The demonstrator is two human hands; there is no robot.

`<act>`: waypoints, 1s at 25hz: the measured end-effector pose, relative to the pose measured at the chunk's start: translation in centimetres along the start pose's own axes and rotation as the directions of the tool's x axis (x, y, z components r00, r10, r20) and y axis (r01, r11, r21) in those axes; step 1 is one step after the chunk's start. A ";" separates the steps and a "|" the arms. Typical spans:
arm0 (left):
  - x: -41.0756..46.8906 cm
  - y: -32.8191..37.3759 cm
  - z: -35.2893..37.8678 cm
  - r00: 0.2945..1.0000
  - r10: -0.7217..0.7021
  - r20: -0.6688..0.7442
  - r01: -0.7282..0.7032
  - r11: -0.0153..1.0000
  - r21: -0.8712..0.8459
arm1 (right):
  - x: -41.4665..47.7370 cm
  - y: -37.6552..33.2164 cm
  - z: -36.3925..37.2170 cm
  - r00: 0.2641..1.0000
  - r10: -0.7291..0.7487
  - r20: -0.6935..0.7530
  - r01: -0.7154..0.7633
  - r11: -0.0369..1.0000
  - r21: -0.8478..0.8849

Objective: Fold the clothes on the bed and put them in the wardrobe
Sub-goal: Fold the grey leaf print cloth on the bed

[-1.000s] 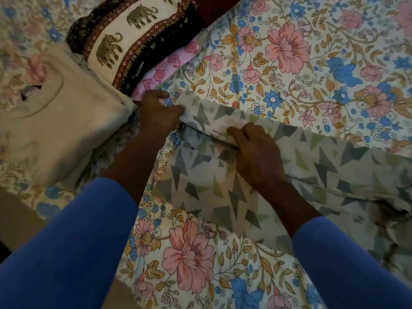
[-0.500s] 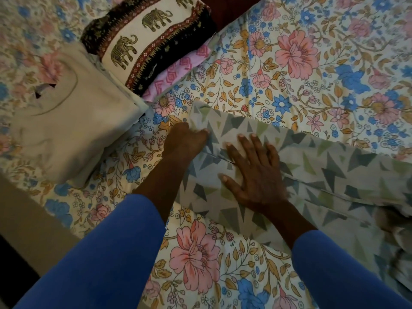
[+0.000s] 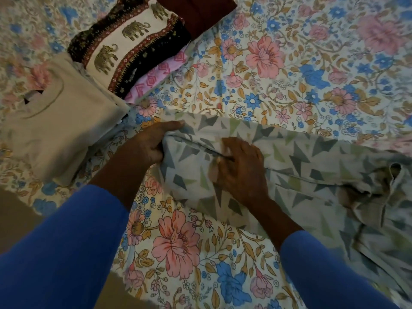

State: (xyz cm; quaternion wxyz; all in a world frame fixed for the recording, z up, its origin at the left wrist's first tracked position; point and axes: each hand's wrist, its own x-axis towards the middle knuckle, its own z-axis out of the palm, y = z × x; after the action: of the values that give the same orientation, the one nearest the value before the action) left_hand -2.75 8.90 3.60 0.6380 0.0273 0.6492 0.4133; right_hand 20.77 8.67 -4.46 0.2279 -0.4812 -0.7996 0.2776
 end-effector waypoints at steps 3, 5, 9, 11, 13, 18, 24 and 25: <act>-3.7 -0.5 4.5 0.983 0.157 -0.100 -0.150 0.986 0.076 | -2.1 0.0 -3.7 0.916 0.385 -0.110 -0.277 0.808 0.519; -6.4 -1.9 9.6 0.954 0.275 -0.119 -0.250 0.950 0.189 | -3.8 1.1 -7.2 0.826 0.563 0.028 -0.382 0.521 0.763; -9.3 -8.7 20.5 0.935 0.346 0.080 -0.337 0.794 0.506 | -7.4 5.0 -13.6 0.661 0.649 0.377 -0.491 -0.007 0.871; -10.2 -12.4 25.3 0.934 0.299 0.198 -0.355 0.705 0.613 | -9.1 6.5 -15.3 0.680 0.599 0.423 -0.440 -0.127 0.889; -10.8 -15.6 27.5 0.892 0.333 0.305 -0.451 0.605 0.656 | -9.8 7.4 -15.8 0.716 0.556 0.422 -0.386 -0.189 0.903; -12.0 -20.4 20.8 0.750 0.613 0.248 -0.504 0.286 0.815 | -8.2 8.1 -15.0 0.649 0.718 0.250 -0.604 0.288 0.743; -9.4 -23.7 16.7 0.752 0.440 0.492 -0.499 -0.109 0.860 | -5.9 8.6 -14.9 0.723 0.678 -0.133 -0.541 0.676 0.500; -9.1 -23.9 17.2 0.715 0.476 0.512 -0.560 -0.047 0.827 | -5.6 8.8 -15.4 0.724 0.671 -0.161 -0.524 0.686 0.505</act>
State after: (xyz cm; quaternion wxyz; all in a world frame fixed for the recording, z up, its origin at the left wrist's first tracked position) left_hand 25.29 -3.29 -0.10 0.2898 0.6713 0.6711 0.1223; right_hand 38.61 10.49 0.57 0.3538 -0.6962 -0.4635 0.4188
